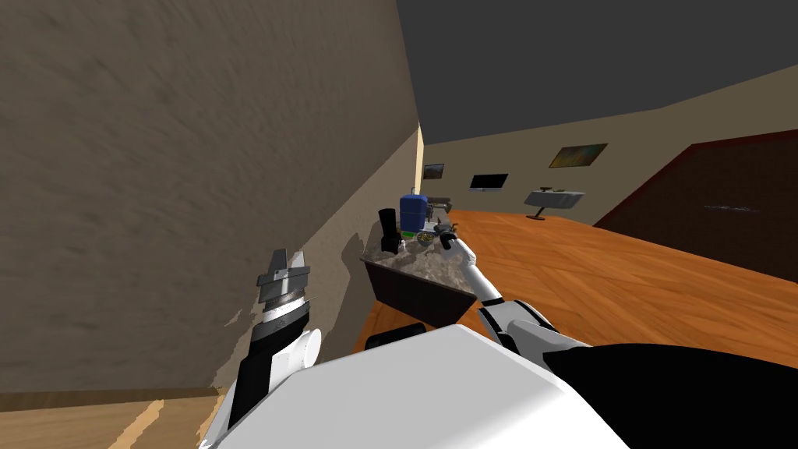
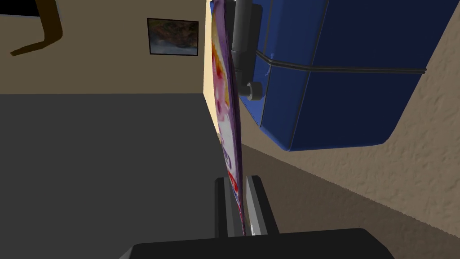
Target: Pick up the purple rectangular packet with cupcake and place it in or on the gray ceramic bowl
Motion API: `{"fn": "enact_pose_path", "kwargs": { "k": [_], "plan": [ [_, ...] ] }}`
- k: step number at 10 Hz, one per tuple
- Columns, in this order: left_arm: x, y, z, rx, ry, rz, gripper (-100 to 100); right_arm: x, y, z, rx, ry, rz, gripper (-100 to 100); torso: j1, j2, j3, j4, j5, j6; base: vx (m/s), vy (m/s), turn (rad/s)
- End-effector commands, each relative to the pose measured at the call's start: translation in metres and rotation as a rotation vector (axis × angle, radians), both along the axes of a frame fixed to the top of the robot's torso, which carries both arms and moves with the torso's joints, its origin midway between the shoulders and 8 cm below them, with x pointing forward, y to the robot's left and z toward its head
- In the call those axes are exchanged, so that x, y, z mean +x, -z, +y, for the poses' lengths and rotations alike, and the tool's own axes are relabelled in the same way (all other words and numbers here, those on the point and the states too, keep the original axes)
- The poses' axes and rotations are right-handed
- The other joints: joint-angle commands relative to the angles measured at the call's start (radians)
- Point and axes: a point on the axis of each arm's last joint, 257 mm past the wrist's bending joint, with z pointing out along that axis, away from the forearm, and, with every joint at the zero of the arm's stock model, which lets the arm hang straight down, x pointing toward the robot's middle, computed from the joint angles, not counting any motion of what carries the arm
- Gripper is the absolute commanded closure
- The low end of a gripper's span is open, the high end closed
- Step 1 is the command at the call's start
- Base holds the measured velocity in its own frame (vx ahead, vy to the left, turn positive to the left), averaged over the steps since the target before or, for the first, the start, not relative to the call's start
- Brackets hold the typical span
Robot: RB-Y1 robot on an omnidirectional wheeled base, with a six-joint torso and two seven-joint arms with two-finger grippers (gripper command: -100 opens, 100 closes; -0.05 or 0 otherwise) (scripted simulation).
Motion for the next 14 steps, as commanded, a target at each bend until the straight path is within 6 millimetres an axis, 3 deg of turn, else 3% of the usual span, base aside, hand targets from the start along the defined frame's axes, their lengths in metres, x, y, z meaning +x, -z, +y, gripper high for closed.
{"fn": "enact_pose_path", "kwargs": {
  "k": [1,9,14],
  "plan": [
    [0.0,0.0,0.0,0.0,0.0,0.0,0,-0.001,-0.002,-0.007,0.012,0.03,0.005,100,0.0,0.0,0.0,0.0,0.0,0.0,0.037,0.041,0.06],
    [0.0,0.0,0.0,0.0,0.0,0.0,0,-0.012,0.002,-0.04,0.096,0.174,0.035,100,0.001,-0.003,-0.002,-0.001,-0.001,0.001,0.054,0.057,0.046],
    [0.0,0.0,0.0,0.0,0.0,0.0,0,-0.017,0.006,-0.05,0.129,0.22,0.046,100,-0.002,-0.001,-0.001,0.0,-0.002,0.002,0.043,0.039,0.029]
  ]
}}
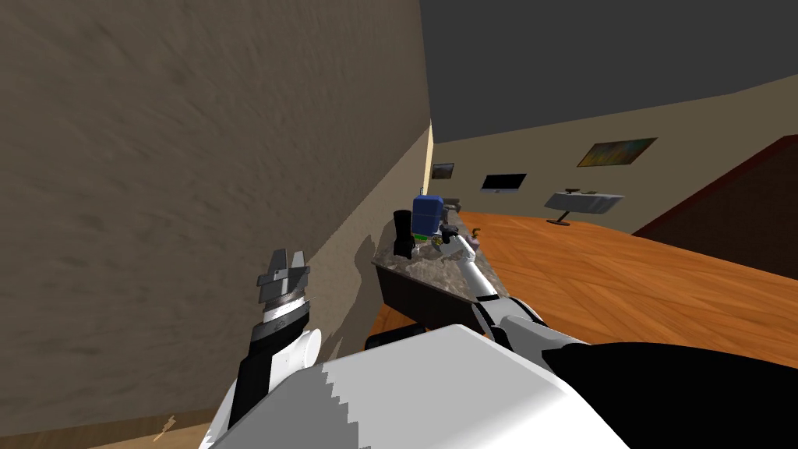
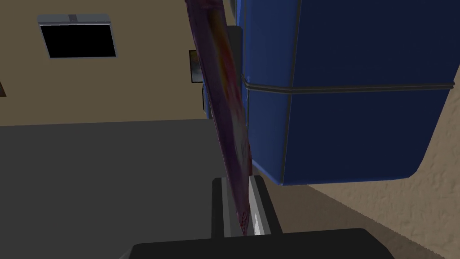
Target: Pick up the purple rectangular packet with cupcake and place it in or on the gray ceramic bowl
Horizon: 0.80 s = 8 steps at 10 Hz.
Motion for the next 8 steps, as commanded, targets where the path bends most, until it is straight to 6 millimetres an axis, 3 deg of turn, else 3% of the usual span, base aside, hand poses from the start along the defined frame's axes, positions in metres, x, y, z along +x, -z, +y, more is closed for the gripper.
{"fn": "enact_pose_path", "kwargs": {
  "k": [1,5,6,7,8],
  "plan": [
    [0.0,0.0,0.0,0.0,0.0,0.0,0,0.0,0.0,0.0,0.0,0.0,0.0,-100,0.0,0.0,0.0,0.0,0.0,0.0,0.0,0.0,0.0],
    [0.0,0.0,0.0,0.0,0.0,0.001,0,0.0,0.0,0.0,0.0,-0.001,0.0,-100,0.0,0.001,0.001,0.001,0.0,0.0,0.0,0.0,0.0],
    [0.0,0.0,0.0,0.0,0.0,0.001,0,0.0,0.0,0.0,0.0,-0.001,0.0,0,0.0,0.001,0.001,0.001,0.0,0.0,0.0,0.0,0.0],
    [0.0,0.0,0.0,0.0,0.0,0.001,0,0.002,-0.011,0.0,-0.001,0.01,-0.002,-100,0.0,0.001,0.001,0.001,0.0,0.0,-0.019,-0.021,0.068],
    [0.0,0.0,0.0,0.0,0.001,0.001,0,0.002,-0.017,0.001,-0.001,0.015,-0.002,-100,-0.001,0.001,0.001,0.001,0.0,0.0,-0.035,-0.044,0.069]
  ]
}}
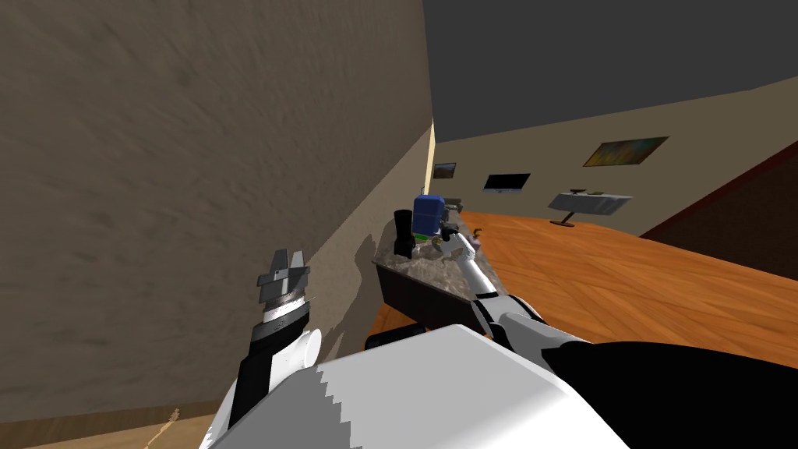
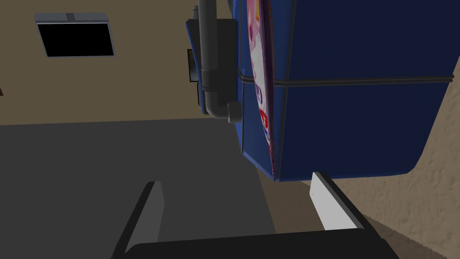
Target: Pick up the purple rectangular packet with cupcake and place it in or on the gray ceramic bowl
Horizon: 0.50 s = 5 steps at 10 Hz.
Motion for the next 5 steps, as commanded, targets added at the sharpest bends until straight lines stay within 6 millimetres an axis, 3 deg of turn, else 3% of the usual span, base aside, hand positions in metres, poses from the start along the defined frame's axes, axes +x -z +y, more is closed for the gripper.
{"fn": "enact_pose_path", "kwargs": {
  "k": [1,5],
  "plan": [
    [0.0,0.0,0.0,0.0,0.0,0.0,0,0.001,-0.009,0.001,-0.001,0.011,0.002,-100,0.0,0.0,0.0,0.0,0.0,0.0,-0.036,-0.042,0.047],
    [0.0,0.0,0.0,0.0,0.0,0.0,0,0.003,-0.031,0.002,0.0,0.028,0.002,-100,0.0,0.0,0.0,0.0,0.0,0.0,-0.032,-0.032,0.046]
  ]
}}
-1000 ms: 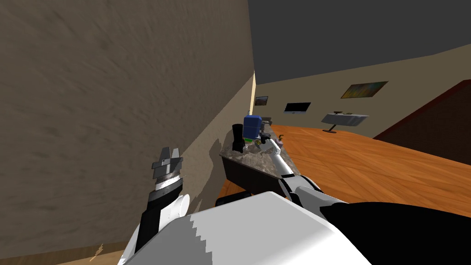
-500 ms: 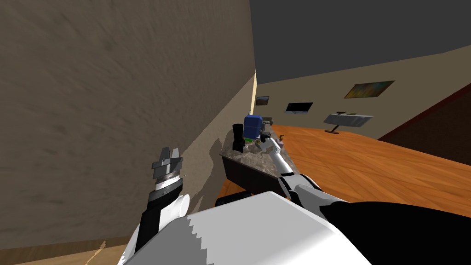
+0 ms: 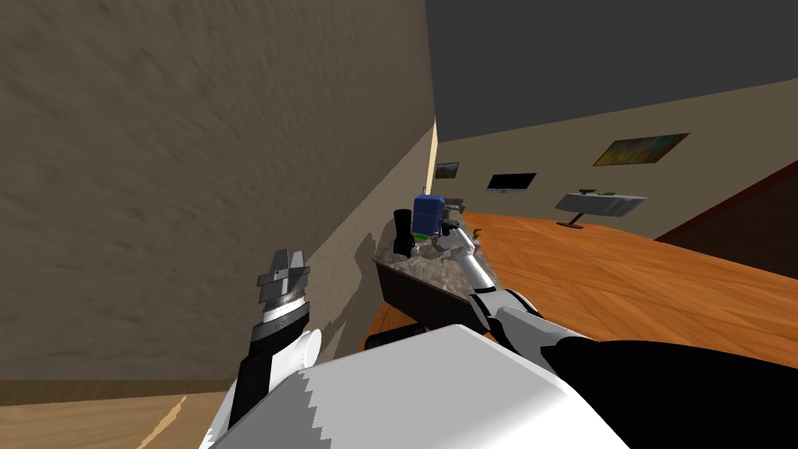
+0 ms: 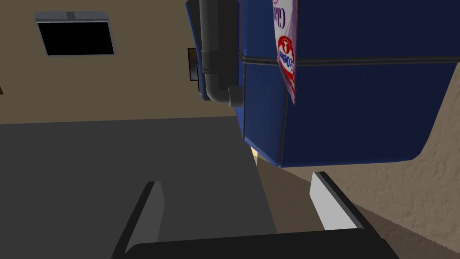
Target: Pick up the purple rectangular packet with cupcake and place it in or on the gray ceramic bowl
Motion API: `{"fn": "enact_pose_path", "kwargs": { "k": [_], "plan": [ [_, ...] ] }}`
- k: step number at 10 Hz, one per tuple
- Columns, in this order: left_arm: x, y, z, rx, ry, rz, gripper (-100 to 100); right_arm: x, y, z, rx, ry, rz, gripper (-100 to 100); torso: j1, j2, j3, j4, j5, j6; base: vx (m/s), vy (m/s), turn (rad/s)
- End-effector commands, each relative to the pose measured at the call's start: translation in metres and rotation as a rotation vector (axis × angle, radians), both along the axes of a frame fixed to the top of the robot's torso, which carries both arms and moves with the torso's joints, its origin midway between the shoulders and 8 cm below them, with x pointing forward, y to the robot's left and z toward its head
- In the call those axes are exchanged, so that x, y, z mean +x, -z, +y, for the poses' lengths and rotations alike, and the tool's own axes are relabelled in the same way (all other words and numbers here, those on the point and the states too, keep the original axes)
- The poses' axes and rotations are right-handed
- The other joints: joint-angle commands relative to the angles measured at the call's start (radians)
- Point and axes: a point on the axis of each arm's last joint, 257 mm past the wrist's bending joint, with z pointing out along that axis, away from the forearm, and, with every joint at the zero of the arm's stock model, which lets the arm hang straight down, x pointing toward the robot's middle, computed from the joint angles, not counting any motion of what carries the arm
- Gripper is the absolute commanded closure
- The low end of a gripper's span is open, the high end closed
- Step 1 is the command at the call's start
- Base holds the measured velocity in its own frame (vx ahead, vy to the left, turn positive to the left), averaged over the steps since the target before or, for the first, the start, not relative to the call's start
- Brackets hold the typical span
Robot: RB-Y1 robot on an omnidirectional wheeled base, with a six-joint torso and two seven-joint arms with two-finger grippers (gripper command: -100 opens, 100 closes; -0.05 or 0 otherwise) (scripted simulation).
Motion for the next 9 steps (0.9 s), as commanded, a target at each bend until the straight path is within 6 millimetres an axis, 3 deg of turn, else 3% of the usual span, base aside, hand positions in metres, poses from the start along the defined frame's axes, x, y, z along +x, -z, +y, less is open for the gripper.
{"fn": "enact_pose_path", "kwargs": {
  "k": [1,3,4,9],
  "plan": [
    [0.0,0.0,0.0,0.0,0.0,0.0,0,0.0006,-0.008,-0.0002,0.001,0.008,0.002,-100,0.0,0.0,0.0,0.0,0.0,0.0,-0.029,-0.035,0.045],
    [0.0,0.0,0.0,0.0,0.0,0.0,0,0.0008,-0.0102,0.0002,0.001,0.008,0.001,-100,0.0,0.0,0.0,0.0,0.0,0.0,-0.02,-0.024,0.028],
    [0.0,0.0,0.0,0.0,0.0,0.0,0,0.0007,-0.0104,0.0,0.001,0.01,0.003,0,0.001,-0.001,-0.001,0.0,0.0,0.0,0.0,0.0,0.0],
    [0.0,0.0,0.0,0.0,0.0,0.0,0,0.0007,-0.0104,0.0,0.001,0.01,0.003,0,0.002,-0.002,-0.001,-0.001,0.0,0.0,0.0,0.0,0.0]
  ]
}}
